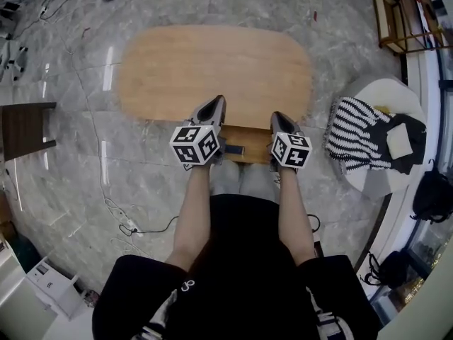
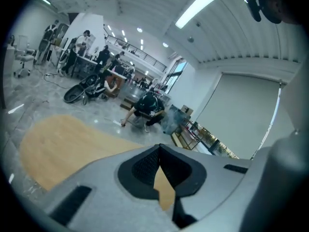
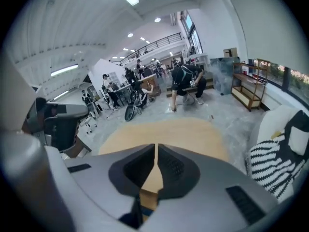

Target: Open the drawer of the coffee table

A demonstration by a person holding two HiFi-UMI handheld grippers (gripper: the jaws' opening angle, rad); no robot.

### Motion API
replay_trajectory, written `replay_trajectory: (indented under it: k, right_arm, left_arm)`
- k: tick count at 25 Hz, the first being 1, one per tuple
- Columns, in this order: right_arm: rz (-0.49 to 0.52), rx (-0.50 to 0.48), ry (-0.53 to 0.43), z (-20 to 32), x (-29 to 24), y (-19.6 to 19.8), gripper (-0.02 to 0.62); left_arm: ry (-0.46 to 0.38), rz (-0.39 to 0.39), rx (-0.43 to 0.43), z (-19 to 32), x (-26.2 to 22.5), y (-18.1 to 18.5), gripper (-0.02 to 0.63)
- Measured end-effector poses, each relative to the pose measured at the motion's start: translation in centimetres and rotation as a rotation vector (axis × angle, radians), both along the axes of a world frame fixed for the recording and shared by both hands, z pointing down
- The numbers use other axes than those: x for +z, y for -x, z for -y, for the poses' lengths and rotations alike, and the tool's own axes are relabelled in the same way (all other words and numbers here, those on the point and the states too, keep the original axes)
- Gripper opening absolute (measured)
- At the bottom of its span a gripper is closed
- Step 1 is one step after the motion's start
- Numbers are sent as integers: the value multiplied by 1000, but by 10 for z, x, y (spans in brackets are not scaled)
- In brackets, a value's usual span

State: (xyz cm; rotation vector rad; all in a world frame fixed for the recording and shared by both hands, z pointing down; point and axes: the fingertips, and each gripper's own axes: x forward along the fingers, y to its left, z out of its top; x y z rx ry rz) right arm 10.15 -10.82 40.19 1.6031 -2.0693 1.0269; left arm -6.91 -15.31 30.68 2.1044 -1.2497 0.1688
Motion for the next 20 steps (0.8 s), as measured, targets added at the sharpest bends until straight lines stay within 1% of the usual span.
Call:
replay_trajectory:
  k: [4,8,12,18,20]
  right_arm:
    - [33,19,-134,32,-60,0,20]
    - [32,1,-284,62,-129,2,20]
    - [38,-10,-434,89,-200,-1,18]
    - [55,-16,-619,110,-289,-2,18]
    - [62,-25,-682,115,-320,0,18]
  left_arm:
    - [-103,-32,14,22,-53,-7,9]
    - [-230,-60,15,42,-113,-13,9]
    - [-363,-71,21,58,-176,-20,9]
    - [-517,-136,37,67,-257,-27,9]
    - [-570,-134,54,68,-282,-32,9]
